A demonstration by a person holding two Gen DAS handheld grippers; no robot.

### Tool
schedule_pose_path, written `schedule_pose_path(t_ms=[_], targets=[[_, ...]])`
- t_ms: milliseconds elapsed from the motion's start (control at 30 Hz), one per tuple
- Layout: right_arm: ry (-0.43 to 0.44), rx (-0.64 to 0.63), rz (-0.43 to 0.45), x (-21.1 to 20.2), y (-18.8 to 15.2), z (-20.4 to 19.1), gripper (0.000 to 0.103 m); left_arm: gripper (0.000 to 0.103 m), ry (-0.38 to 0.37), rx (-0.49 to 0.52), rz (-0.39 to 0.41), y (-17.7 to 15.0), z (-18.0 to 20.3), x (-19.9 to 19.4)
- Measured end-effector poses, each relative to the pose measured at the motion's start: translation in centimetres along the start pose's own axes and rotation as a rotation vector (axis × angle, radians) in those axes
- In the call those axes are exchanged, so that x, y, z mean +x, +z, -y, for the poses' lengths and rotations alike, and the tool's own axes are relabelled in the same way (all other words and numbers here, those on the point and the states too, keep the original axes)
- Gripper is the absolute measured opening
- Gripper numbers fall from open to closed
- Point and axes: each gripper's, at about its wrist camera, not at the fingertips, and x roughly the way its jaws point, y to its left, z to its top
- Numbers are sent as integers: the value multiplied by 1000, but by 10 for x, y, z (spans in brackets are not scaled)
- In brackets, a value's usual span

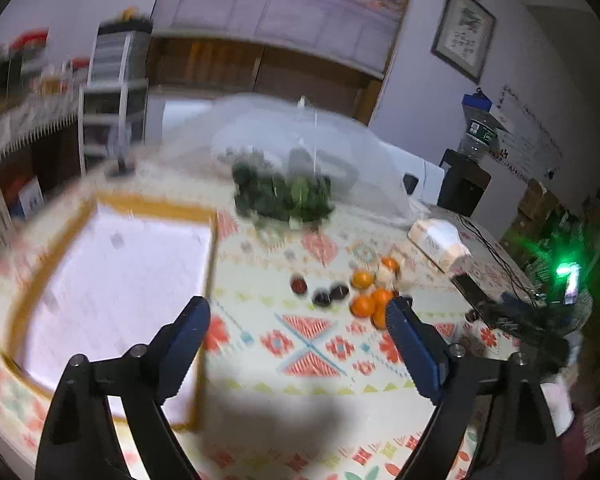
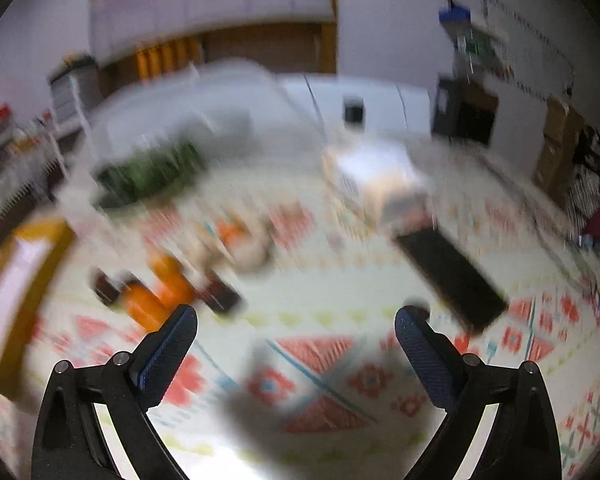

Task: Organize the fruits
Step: 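Grasp a mandarin orange with the left tool while the right tool grasps another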

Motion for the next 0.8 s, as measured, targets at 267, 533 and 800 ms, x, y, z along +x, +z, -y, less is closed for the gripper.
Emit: schedule_pose_path(t_ms=[267,533,800], targets=[[238,-80,-95,28,-7,-44,95,103,-36,52,-47,11,17,17],[274,-162,-248,91,-38,-71,71,62,-80,53,-235,-25,16,89],[328,-127,-285,113,-42,-76,37,62,-108,51,-298,-29,19,128]])
